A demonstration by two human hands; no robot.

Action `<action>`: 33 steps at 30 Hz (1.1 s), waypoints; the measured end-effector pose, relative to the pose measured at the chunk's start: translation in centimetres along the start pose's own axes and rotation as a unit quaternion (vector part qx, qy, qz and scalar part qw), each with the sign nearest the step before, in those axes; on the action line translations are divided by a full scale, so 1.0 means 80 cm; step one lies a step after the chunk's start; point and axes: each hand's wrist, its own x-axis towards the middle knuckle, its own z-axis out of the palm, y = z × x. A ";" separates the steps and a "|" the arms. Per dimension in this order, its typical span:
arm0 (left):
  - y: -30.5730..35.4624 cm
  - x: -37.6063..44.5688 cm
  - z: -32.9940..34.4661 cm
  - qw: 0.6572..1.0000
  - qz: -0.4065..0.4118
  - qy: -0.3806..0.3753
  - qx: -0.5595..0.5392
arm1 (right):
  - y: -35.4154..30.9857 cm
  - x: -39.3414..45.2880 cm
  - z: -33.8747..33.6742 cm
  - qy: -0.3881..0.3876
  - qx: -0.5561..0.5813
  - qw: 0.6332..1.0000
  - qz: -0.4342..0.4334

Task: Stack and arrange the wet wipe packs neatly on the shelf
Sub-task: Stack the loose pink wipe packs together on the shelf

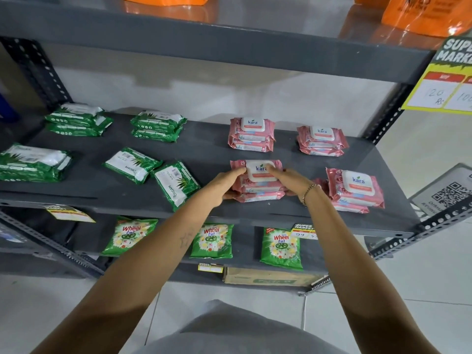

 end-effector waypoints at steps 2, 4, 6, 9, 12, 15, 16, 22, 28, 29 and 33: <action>0.002 0.008 -0.009 1.000 0.003 -0.003 0.022 | 0.007 -0.001 0.008 0.008 0.042 0.999 0.017; 0.005 0.010 -0.014 0.999 0.004 -0.001 0.040 | 0.011 0.000 0.015 0.016 0.089 0.995 0.032; 0.007 0.011 -0.016 0.999 0.004 -0.005 0.048 | 0.013 -0.001 0.016 0.024 0.133 0.990 0.040; 0.006 0.015 -0.017 0.998 0.004 -0.012 0.058 | 0.015 0.001 0.013 0.023 0.188 0.981 0.046; 0.006 0.015 -0.019 0.999 -0.003 -0.026 0.039 | 0.017 -0.002 0.014 0.032 0.202 0.978 0.031; 0.009 0.016 -0.022 0.999 -0.004 -0.049 0.019 | 0.014 -0.004 0.015 0.037 0.203 0.978 0.031; 0.010 0.017 -0.024 0.998 -0.005 -0.054 0.013 | 0.012 -0.005 0.015 0.036 0.199 0.979 0.030; 0.012 0.026 -0.023 0.999 0.009 -0.047 0.021 | 0.009 -0.004 0.014 0.043 0.201 0.978 0.027; 0.010 0.028 -0.021 0.998 0.012 -0.048 0.024 | 0.008 -0.005 0.011 0.039 0.206 0.978 0.021; 0.010 0.027 -0.020 0.998 0.012 -0.050 0.021 | 0.008 -0.005 0.010 0.037 0.206 0.978 0.023; 0.010 0.028 -0.019 0.999 0.014 -0.046 0.018 | 0.011 -0.003 0.012 0.044 0.207 0.977 0.025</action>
